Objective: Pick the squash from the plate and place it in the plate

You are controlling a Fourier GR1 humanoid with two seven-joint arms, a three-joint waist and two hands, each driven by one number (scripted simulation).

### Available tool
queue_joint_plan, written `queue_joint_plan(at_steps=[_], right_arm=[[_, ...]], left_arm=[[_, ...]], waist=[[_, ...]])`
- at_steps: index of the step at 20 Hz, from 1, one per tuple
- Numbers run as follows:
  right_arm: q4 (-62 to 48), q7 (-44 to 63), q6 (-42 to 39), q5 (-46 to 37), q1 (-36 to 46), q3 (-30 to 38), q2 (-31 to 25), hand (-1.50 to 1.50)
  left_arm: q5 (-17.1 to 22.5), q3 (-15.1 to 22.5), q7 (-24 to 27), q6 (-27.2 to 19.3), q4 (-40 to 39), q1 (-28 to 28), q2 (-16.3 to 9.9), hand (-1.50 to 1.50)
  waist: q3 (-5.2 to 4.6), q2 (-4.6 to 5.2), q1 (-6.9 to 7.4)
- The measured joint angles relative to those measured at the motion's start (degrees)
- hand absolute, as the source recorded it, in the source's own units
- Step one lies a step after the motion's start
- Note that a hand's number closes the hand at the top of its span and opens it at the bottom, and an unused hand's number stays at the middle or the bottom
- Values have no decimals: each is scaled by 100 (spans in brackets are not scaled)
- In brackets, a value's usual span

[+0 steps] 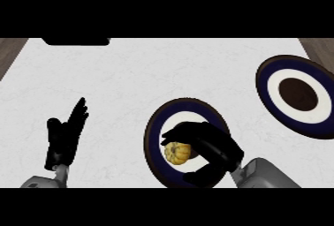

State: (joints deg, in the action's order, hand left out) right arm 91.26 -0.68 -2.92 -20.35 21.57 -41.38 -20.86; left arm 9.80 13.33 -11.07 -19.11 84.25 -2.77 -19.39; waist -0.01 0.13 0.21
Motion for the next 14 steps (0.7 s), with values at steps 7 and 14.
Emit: queue_joint_plan(at_steps=[7,14], right_arm=[[102,925,-788,-1192,867,-541,-218,-150],[8,2317,-2335,-1625,1715,-868,316,-150]], left_arm=[[-113,75,28,-47,-105,11,164,0],[-200,62,12,-64,-127,-7,244,0]], waist=[[-6,-33,4],[-8,-33,19]])
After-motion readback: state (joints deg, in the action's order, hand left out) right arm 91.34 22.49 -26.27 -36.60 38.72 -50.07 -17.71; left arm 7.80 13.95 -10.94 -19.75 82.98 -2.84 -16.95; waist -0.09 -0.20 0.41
